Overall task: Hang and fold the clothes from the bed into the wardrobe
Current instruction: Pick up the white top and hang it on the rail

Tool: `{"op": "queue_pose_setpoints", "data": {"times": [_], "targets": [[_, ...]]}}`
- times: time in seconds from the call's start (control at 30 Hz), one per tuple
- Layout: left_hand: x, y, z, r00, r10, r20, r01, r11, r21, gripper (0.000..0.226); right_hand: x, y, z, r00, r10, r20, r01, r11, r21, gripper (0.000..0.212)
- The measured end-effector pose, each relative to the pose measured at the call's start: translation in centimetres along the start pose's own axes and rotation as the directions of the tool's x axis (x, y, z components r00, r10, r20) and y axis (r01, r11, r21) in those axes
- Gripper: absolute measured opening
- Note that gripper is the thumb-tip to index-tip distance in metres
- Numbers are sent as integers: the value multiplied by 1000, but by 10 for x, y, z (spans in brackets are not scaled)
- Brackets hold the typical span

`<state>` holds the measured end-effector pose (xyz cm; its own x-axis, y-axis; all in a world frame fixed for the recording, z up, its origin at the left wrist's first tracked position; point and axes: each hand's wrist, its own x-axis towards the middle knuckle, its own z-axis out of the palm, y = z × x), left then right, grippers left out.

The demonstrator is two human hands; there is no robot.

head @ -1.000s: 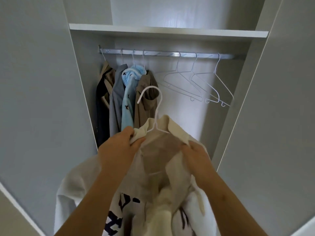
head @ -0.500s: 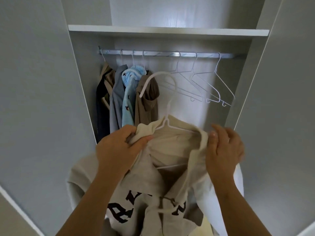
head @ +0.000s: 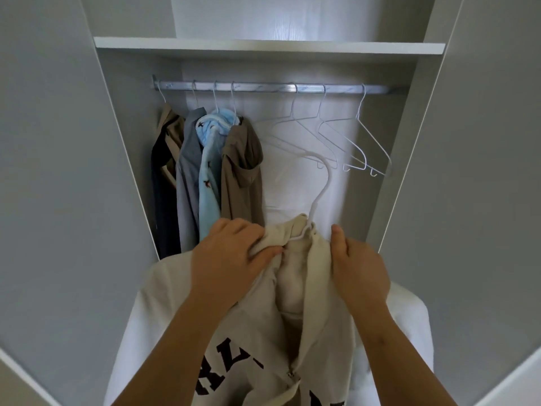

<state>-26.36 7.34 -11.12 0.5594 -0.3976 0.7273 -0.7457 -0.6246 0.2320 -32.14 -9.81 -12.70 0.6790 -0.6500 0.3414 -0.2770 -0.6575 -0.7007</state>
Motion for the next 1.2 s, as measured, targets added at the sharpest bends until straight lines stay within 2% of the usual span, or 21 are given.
{"op": "queue_pose_setpoints", "data": {"times": [0.07,0.2,0.27,0.3,0.33,0.4,0.43,0.47,0.53,0.57,0.6,0.63,0.67,0.7,0.73,0.83,0.87,0.97,1.03,1.1,1.2], "targets": [[-1,1,0,996,69,-64,-60,989,132,42,0,8,1,996,89,20,-89,996,22,57],[-11,-7,2,954,-263,-142,269,963,20,34,-3,22,2,978,206,21,-207,977,53,56],[-17,4,7,940,-324,-105,316,945,-87,38,-3,22,2,973,229,17,-229,972,59,55],[-21,13,12,938,-347,-6,342,928,-151,39,-3,22,2,971,239,15,-240,968,68,56],[-24,21,16,922,-351,165,381,900,-211,39,-3,20,2,968,250,15,-250,965,80,56],[-33,30,26,857,-193,477,362,885,-292,34,-3,17,0,966,257,23,-258,962,85,56],[-36,31,27,845,-83,529,289,902,-320,31,-4,17,0,967,252,25,-253,964,77,55],[-36,29,24,877,-7,480,186,927,-326,29,-6,17,0,969,246,26,-247,967,66,55],[-28,20,18,998,36,61,-20,969,-247,24,-7,18,0,968,249,21,-250,966,64,56],[-22,15,15,988,50,-148,-78,979,-189,25,-7,17,-1,965,261,22,-262,962,80,56],[-15,10,12,972,68,-224,-100,986,-136,31,-7,17,-3,961,274,27,-275,956,100,57],[-8,6,11,985,96,-146,-111,989,-100,41,-8,17,-4,959,280,29,-282,951,125,57],[-3,4,11,995,102,16,-100,990,-99,51,-8,16,-5,960,278,32,-279,949,148,58],[-1,4,13,978,76,193,-53,991,-120,58,-9,15,-7,964,265,33,-267,949,166,59],[-1,6,17,956,66,286,-36,993,-110,63,-9,14,-8,968,248,30,-249,951,183,60],[-2,15,24,989,142,50,-140,990,-27,69,-9,9,-9,982,186,-18,-176,954,243,64],[1,17,22,993,118,-29,-118,993,-12,67,-9,10,-7,988,152,-33,-138,955,263,63],[9,18,21,990,-24,-141,20,999,-28,56,-10,17,-4,995,20,-95,8,957,291,51],[12,12,19,978,-195,-76,189,979,-71,50,-9,28,-5,987,9,-160,44,946,322,31],[15,2,15,946,-320,-59,315,946,-72,47,-8,45,-6,963,125,-238,-44,947,320,12],[25,-9,-2,896,-423,-134,419,906,-58,48,-11,62,-1,925,317,-211,-239,915,324,37]]}}
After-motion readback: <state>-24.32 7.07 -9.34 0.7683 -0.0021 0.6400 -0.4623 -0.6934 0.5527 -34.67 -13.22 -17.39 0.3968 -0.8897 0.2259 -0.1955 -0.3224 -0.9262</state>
